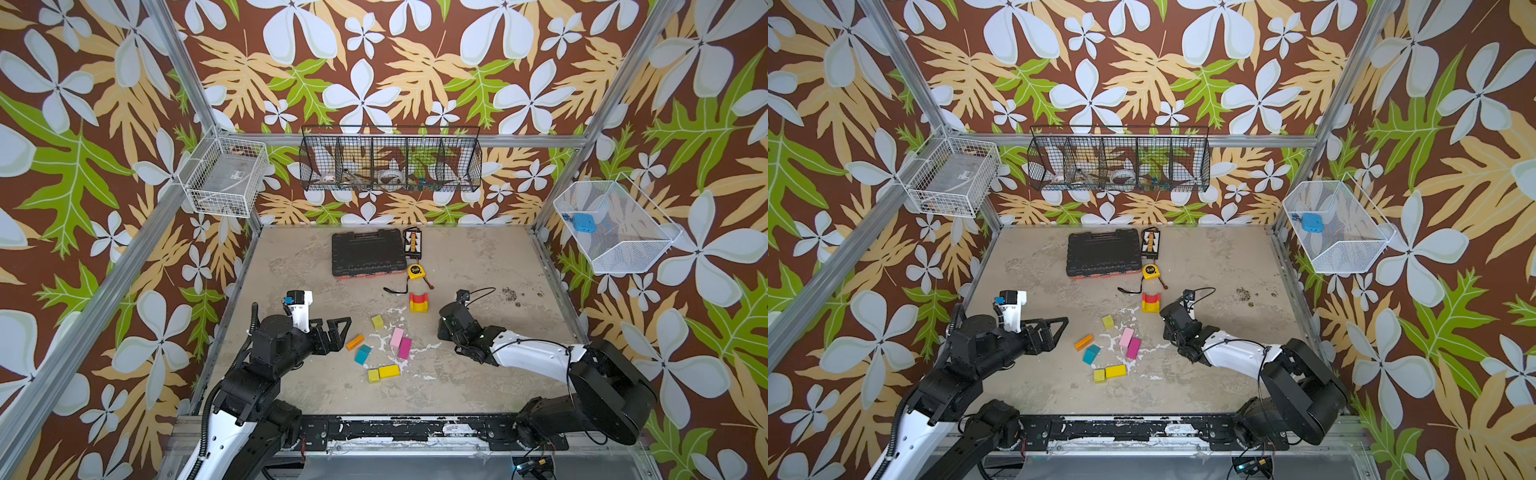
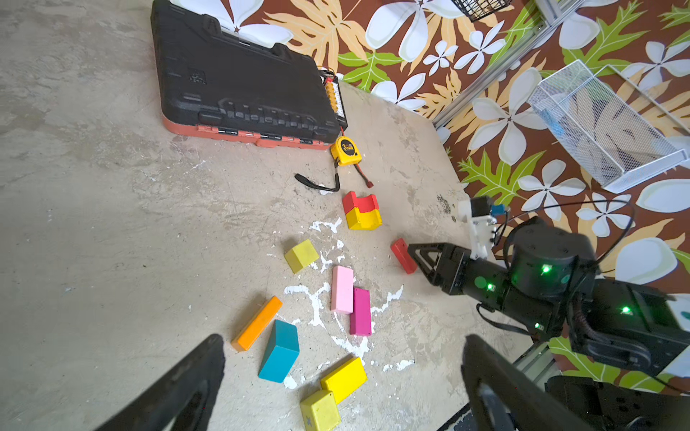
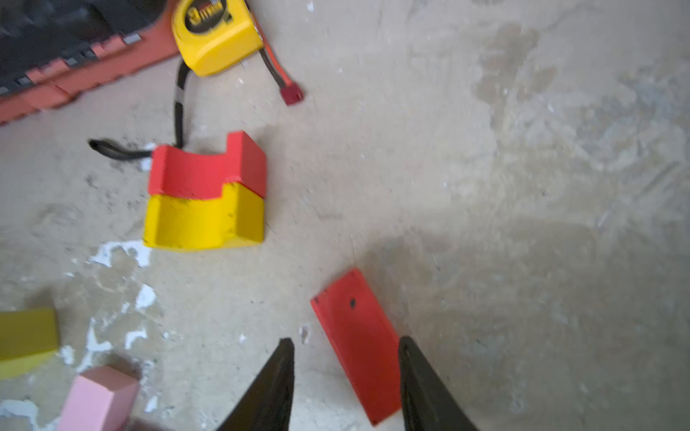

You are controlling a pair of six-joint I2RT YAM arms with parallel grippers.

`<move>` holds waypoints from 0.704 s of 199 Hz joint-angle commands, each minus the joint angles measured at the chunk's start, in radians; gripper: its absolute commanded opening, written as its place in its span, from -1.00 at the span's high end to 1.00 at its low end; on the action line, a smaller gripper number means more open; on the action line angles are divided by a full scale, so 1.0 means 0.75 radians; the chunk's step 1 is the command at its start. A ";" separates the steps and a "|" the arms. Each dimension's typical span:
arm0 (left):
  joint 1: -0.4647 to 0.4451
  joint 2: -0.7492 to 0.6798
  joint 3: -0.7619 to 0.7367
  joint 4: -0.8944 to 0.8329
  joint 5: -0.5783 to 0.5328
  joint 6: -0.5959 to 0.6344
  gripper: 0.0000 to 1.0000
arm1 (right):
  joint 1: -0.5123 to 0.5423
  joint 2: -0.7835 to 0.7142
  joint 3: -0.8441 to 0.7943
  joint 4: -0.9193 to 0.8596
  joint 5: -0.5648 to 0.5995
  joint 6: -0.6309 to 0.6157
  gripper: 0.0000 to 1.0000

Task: Build the wood block tower
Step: 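Open the right gripper and move it over the red rectangular block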

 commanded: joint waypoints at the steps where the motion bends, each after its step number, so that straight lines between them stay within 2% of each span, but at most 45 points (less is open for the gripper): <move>1: 0.002 0.000 0.012 -0.010 -0.005 0.019 -1.00 | 0.063 0.003 -0.062 0.033 0.057 0.135 0.08; 37: 0.082 -0.021 0.010 0.011 0.068 0.042 -1.00 | 0.112 0.088 -0.087 0.066 0.075 0.177 0.03; 70: 0.082 -0.027 0.006 0.011 0.062 0.041 -1.00 | 0.112 0.178 -0.080 0.064 0.077 0.180 0.15; 89: 0.083 -0.037 0.016 0.000 0.067 0.041 -1.00 | 0.113 0.144 -0.127 0.081 0.096 0.192 0.14; 106: 0.082 -0.062 0.004 0.005 0.014 0.019 -1.00 | 0.112 0.089 -0.142 0.052 0.125 0.193 0.12; 140: 0.082 -0.032 0.007 0.003 0.061 0.026 -1.00 | 0.111 -0.018 -0.145 -0.028 0.158 0.184 0.07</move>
